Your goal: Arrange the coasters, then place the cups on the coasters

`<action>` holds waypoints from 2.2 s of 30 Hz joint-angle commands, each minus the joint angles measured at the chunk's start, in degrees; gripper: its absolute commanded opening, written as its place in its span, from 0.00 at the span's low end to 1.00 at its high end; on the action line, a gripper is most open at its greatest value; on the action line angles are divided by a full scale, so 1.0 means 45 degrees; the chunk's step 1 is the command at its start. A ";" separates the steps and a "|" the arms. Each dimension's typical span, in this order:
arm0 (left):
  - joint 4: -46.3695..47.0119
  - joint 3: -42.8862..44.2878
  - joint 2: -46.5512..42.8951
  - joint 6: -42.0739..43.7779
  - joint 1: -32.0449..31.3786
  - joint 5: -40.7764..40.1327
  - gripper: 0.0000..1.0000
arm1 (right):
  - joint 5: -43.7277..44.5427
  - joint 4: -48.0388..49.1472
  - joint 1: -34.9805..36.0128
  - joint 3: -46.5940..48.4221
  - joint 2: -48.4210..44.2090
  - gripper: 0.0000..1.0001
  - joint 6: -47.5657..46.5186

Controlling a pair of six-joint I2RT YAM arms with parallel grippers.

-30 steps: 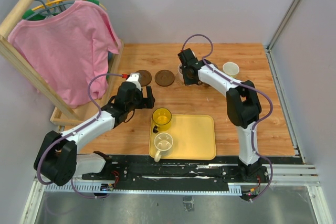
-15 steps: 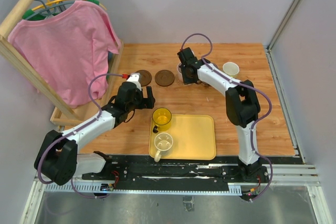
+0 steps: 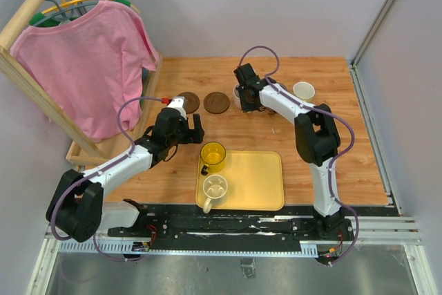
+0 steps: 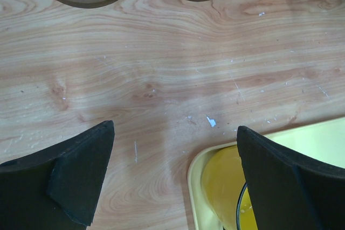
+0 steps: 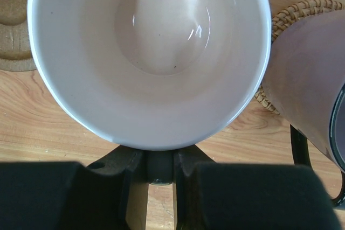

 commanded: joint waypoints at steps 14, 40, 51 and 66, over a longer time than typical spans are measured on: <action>0.0344 0.0129 -0.0074 -0.0018 0.0068 0.0261 1.00 | -0.0361 0.0691 -0.0129 -0.0883 -0.1451 0.49 0.0302; -0.2900 -0.0618 -0.3299 -0.0371 -0.1737 0.2481 1.00 | -0.0122 0.1692 0.0562 -0.6787 -0.8793 0.72 0.0823; -0.3608 -0.0989 -0.3204 -0.0849 -0.2801 0.2172 1.00 | -0.0414 0.2173 0.0575 -0.8069 -1.0743 0.74 0.0881; -0.3230 -0.1317 -0.1953 -0.0941 -0.3212 0.1679 0.89 | -0.0999 0.2321 0.0595 -0.8148 -1.0367 0.74 0.0999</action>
